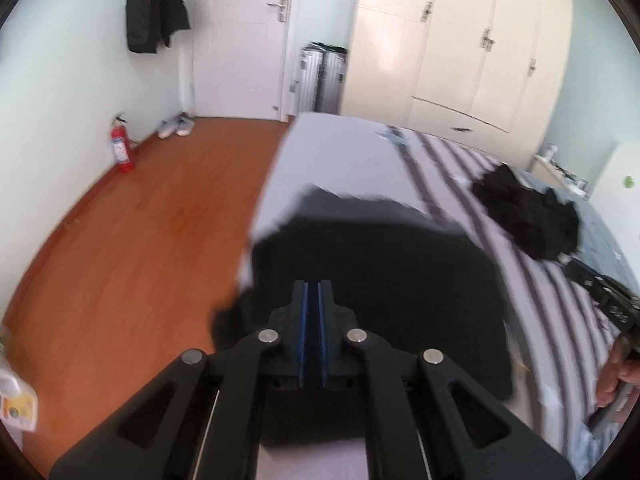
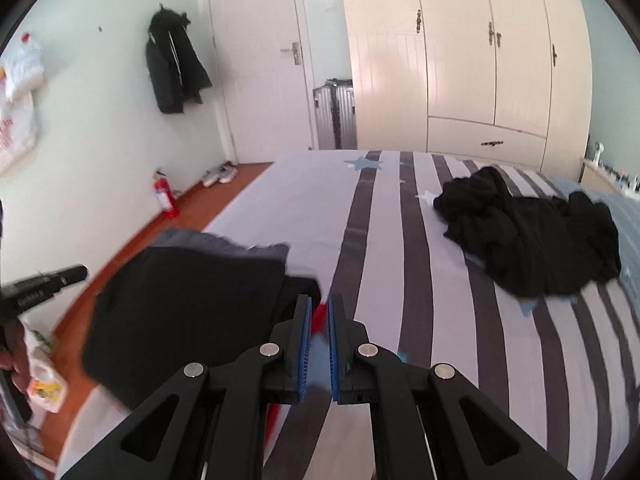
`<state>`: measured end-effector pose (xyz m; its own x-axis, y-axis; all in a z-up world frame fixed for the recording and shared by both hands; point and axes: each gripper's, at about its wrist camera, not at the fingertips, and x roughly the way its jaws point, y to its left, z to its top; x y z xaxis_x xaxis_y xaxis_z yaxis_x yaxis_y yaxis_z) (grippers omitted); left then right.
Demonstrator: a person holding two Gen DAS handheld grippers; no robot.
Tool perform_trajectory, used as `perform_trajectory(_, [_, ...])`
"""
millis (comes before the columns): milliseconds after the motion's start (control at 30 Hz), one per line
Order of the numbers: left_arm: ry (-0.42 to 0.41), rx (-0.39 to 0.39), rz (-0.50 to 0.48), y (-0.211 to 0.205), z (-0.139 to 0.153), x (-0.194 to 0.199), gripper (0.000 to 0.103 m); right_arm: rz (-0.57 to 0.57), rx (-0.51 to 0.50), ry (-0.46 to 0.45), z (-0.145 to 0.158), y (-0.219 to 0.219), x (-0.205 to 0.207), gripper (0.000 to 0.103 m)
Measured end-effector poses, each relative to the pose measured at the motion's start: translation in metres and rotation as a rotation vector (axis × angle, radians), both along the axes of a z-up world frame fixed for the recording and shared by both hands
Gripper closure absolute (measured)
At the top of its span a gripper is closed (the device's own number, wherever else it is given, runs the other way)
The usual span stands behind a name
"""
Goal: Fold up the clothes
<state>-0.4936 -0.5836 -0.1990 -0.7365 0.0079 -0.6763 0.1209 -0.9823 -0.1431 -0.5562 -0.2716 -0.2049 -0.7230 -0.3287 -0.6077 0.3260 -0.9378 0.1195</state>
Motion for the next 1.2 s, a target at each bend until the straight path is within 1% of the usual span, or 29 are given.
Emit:
perform_trajectory(100, [-0.02,-0.028,0.002,0.041,0.006,0.047,0.101,0.016,-0.017,-0.032,0.001,0.02,0.041,0.092])
perform_trajectory(167, [-0.025,-0.003,0.018,0.068,0.009,0.082,0.095,0.024,-0.028,-0.063,0.0,0.036,0.069,0.089])
perform_trajectory(233, [-0.022,0.008,0.037,0.099,0.013,0.124,0.079,0.033,-0.03,-0.074,0.002,0.052,0.097,0.081])
perform_trajectory(267, [-0.021,0.009,0.043,0.114,0.015,0.144,0.073,0.042,-0.027,-0.071,0.005,0.061,0.114,0.078])
perform_trajectory(333, [-0.03,-0.006,0.066,0.144,0.021,0.18,0.049,0.055,-0.019,-0.068,0.009,0.08,0.146,0.064])
perform_trajectory(367, [-0.032,-0.001,0.088,0.157,0.024,0.197,0.045,0.066,-0.018,-0.069,0.011,0.092,0.163,0.061])
perform_trajectory(400, [-0.035,0.007,0.112,0.17,0.028,0.215,0.04,0.075,-0.014,-0.07,0.014,0.102,0.177,0.053])
perform_trajectory(433, [-0.035,0.011,0.133,0.183,0.033,0.234,0.037,0.082,-0.005,-0.072,0.016,0.11,0.189,0.043])
perform_trajectory(467, [-0.033,0.014,0.154,0.197,0.039,0.254,0.035,0.096,0.003,-0.073,0.018,0.12,0.203,0.039])
perform_trajectory(500, [-0.032,0.016,0.171,0.207,0.042,0.266,0.031,0.115,0.011,-0.07,0.022,0.131,0.217,0.037])
perform_trajectory(533, [-0.031,0.017,0.187,0.216,0.044,0.278,0.024,0.129,0.019,-0.067,0.024,0.139,0.228,0.035])
perform_trajectory(567, [-0.029,0.018,0.202,0.225,0.047,0.289,0.021,0.146,0.032,-0.064,0.027,0.148,0.241,0.033])
perform_trajectory(600, [-0.028,0.019,0.218,0.234,0.049,0.3,0.017,0.165,0.044,-0.063,0.03,0.157,0.253,0.024])
perform_trajectory(633, [-0.026,0.02,0.233,0.243,0.052,0.311,0.015,0.181,0.046,-0.063,0.033,0.164,0.263,0.02])
perform_trajectory(667, [-0.025,0.022,0.249,0.252,0.055,0.322,0.014,0.197,0.048,-0.06,0.037,0.172,0.274,0.02])
perform_trajectory(700, [-0.023,0.023,0.264,0.261,0.057,0.333,0.01,0.213,0.052,-0.051,0.042,0.18,0.286,0.018])
perform_trajectory(767, [-0.02,0.025,0.296,0.279,0.062,0.356,0.006,0.235,0.067,-0.031,0.048,0.19,0.307,0.013])
perform_trajectory(800, [-0.019,0.026,0.311,0.288,0.065,0.367,0.002,0.244,0.074,-0.022,0.05,0.195,0.316,0.011])
perform_trajectory(900, [-0.006,0.005,0.316,0.3,0.05,0.383,0.001,0.262,0.077,-0.014,0.05,0.203,0.337,0.007])
perform_trajectory(967, [0.004,-0.011,0.317,0.307,0.039,0.393,0.001,0.275,0.067,-0.02,0.043,0.207,0.349,0.002])
perform_trajectory(1067, [0.017,-0.034,0.319,0.318,0.022,0.408,0.001,0.276,0.038,-0.021,0.025,0.212,0.366,0.002])
perform_trajectory(1100, [0.022,-0.041,0.32,0.321,0.016,0.413,0.001,0.274,0.036,-0.007,0.017,0.212,0.372,0.002])
perform_trajectory(1200, [0.073,-0.079,0.316,0.326,0.002,0.429,0.001,0.285,0.015,0.025,-0.005,0.211,0.39,0.002])
